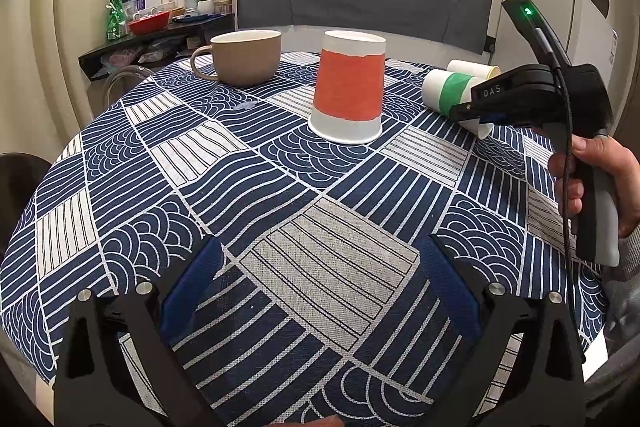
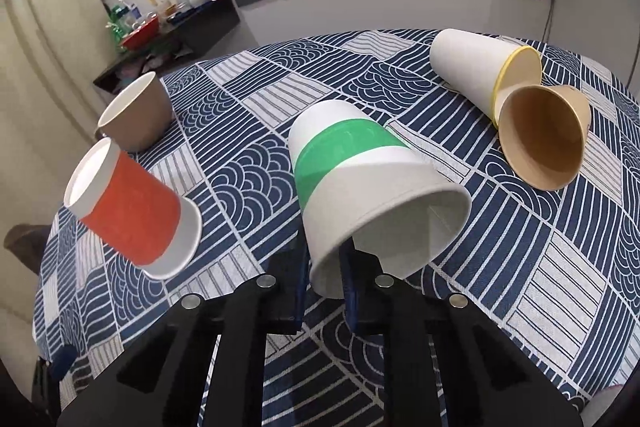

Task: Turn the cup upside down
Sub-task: 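Lift the green-banded cup with the right gripper and pull it closer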

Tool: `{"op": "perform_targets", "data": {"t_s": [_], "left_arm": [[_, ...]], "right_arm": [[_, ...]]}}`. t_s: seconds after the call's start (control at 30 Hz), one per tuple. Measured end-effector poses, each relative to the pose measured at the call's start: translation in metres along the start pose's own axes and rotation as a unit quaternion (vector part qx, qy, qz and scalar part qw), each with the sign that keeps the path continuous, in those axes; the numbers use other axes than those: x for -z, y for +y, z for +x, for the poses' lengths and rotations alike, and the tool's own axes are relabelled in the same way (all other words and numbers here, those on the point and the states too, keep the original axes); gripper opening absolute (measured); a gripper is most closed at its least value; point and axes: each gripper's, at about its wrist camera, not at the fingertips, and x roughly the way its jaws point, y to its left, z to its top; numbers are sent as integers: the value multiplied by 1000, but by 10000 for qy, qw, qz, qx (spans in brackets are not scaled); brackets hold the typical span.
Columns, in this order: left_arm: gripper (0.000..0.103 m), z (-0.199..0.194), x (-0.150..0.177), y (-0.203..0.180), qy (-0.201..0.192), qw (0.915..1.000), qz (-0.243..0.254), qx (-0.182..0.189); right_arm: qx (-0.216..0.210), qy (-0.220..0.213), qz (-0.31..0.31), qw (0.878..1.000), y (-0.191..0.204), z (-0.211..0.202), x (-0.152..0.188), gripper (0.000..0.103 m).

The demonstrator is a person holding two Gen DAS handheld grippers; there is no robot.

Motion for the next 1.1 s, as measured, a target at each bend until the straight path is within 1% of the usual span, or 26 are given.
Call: {"op": "perform_targets", "data": {"t_s": [0.13,0.27,0.4,0.53,0.93,1.1], "left_arm": [[97,1,-1,2,31,10000,-69,-3],[97,3,-1,-1,92,9999,-30,-134],[97,0,2,-6,163,9998,33,80],[97,-6,5,-13,196,9997,72,129],[97,-34,12,-26,112,9997,182,123],[97,-43,15,-39,22,9993,366,84]], "right_arm": [[29,-11,-142,9999,6,-8,12,12],[142,-25,-309,9994,12,-18,29,12],[185,-50,-405,9990,15,-28,45,12],[195,-82,-442,9988,16,-40,61,12],[118,-223,-600,9979,15,-73,105,12],[65,-247,-646,9976,14,-83,118,12]]}}
